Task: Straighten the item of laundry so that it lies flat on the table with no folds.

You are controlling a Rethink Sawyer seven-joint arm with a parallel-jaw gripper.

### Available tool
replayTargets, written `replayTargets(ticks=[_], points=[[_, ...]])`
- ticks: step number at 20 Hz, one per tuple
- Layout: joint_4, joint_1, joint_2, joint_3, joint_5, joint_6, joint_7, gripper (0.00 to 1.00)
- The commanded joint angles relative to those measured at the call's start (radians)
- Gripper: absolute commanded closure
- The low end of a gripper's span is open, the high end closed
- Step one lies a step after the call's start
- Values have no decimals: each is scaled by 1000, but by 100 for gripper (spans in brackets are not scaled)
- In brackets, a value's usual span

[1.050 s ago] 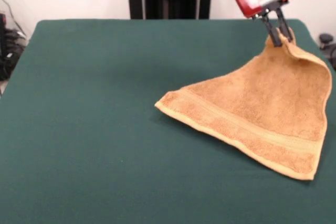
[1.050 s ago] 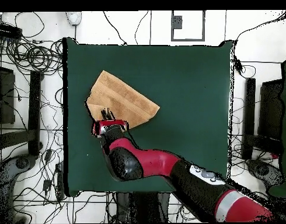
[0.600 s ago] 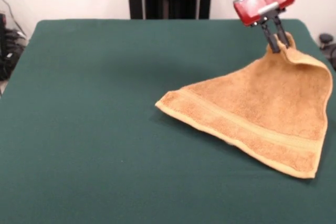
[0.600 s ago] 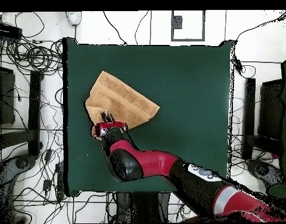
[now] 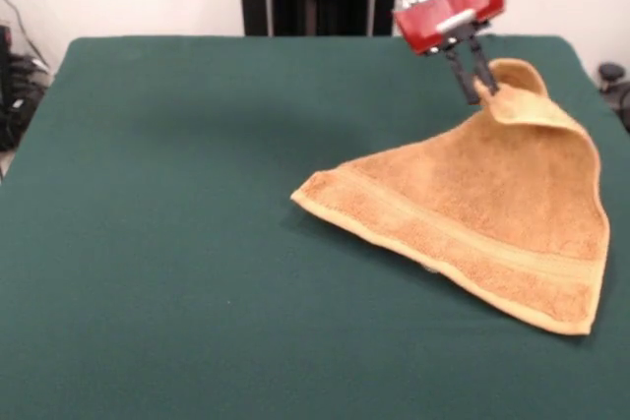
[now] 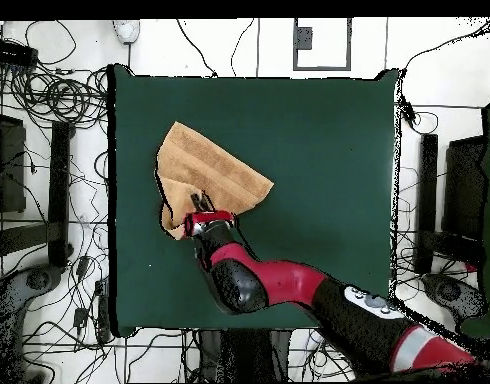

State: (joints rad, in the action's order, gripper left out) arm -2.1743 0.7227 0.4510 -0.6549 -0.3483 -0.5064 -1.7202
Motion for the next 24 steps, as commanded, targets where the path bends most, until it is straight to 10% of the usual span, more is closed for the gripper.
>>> replayTargets(ticks=[1, 24], points=[[136, 105, -102, -131, -104, 165, -152, 100], [394, 634, -615, -399, -313, 857, 322, 100]])
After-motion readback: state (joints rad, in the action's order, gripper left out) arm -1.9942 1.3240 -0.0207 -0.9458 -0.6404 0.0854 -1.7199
